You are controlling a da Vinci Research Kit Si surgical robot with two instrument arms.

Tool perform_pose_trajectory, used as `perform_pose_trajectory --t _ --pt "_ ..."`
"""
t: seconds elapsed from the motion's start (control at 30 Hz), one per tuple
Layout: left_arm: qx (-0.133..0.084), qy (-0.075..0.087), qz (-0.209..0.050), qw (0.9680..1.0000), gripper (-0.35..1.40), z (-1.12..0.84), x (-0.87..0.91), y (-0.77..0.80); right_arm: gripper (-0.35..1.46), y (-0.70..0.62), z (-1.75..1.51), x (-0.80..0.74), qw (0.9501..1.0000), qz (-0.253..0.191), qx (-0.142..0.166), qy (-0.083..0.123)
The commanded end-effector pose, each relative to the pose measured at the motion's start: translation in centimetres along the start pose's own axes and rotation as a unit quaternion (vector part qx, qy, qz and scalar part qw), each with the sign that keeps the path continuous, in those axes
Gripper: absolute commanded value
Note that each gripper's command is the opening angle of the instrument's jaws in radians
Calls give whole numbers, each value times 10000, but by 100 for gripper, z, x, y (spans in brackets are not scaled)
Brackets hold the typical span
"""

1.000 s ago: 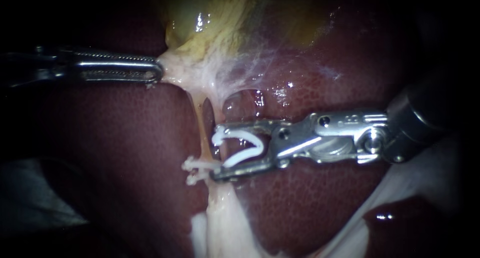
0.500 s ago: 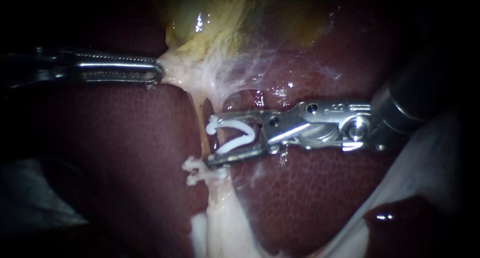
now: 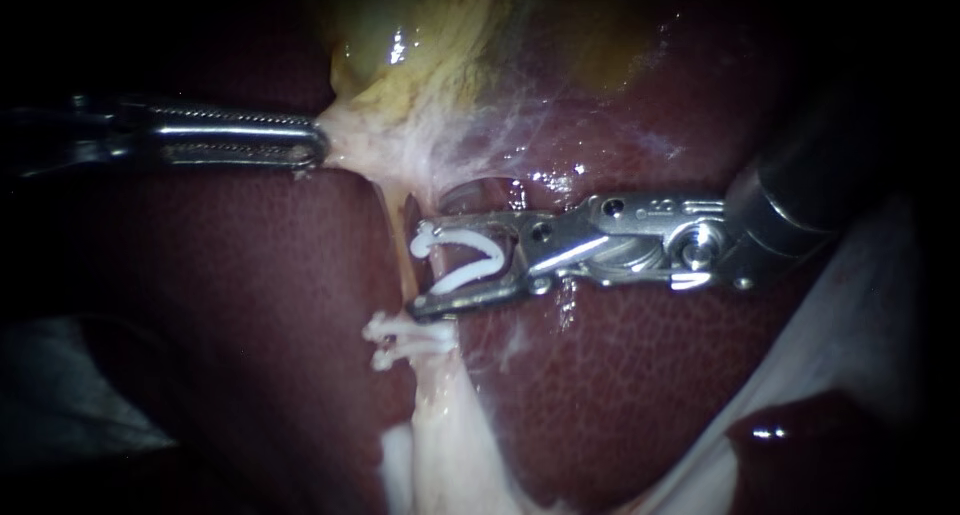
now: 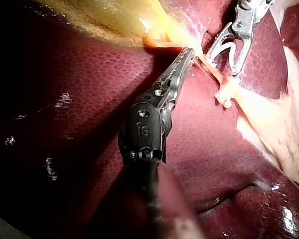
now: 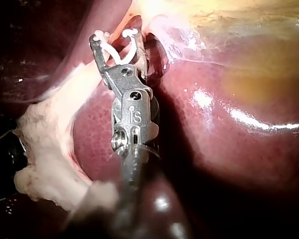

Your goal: Clipping third clip left tube

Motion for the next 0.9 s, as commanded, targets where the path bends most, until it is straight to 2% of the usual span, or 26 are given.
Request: perform_pose_trajectory --t 0.03,0.27,0.47,0.9 --pt "-1 -1 0 10000 -35 0 0 0 50 0 1 0 10000 1 -1 1" --pt "1 -1 0 10000 -35 0 0 0 50 2 6 1 10000 2 42 4" --pt "2 0 0 10000 -35 1 0 0 49 4 13 3 9998 33 207 42" --pt "6 0 -2 10000 -35 1 0 1 48 10 28 9 9974 259 501 454"
